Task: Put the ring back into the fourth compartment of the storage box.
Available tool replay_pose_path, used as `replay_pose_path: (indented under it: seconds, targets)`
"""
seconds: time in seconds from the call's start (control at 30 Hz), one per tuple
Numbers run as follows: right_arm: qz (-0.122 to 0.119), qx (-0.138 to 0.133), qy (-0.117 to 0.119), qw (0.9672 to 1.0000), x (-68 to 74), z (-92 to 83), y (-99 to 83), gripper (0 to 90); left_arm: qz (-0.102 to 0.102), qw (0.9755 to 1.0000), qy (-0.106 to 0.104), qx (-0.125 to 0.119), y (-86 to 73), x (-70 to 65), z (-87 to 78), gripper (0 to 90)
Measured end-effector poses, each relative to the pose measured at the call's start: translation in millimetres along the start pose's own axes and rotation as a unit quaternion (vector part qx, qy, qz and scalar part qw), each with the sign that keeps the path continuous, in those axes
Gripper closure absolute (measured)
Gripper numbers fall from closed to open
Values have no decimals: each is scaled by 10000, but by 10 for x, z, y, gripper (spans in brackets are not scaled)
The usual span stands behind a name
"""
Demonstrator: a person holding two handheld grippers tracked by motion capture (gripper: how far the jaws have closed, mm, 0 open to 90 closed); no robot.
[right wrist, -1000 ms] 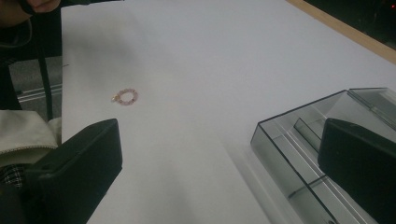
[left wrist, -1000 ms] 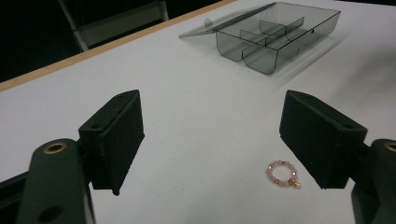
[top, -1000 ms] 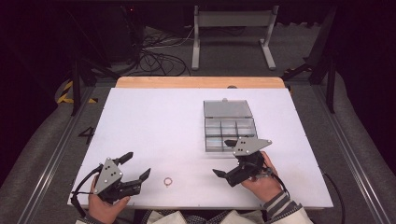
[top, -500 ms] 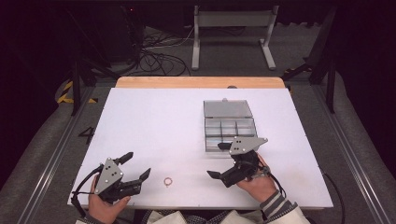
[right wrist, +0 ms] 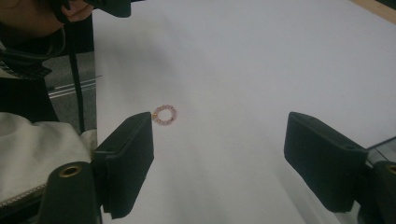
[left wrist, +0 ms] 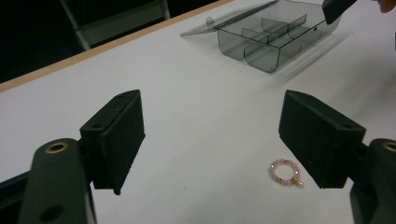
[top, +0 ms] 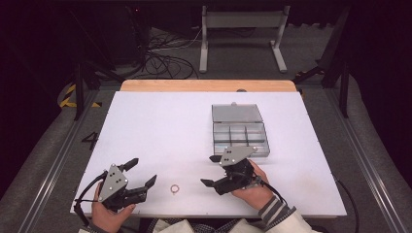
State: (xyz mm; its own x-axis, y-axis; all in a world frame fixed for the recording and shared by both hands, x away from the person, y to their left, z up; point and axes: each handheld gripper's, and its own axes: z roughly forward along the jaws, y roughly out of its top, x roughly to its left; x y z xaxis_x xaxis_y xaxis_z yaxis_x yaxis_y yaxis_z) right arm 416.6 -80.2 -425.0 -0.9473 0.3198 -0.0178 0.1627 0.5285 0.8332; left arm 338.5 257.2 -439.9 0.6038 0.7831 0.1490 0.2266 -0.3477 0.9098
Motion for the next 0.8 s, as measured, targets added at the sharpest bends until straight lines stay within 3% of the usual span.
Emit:
replay_pose_path:
  seconds: [0.8]
  targets:
    - [79,191,328,9992,72,435,46,313,5,10000,-17,-1,1,4,-4,228]
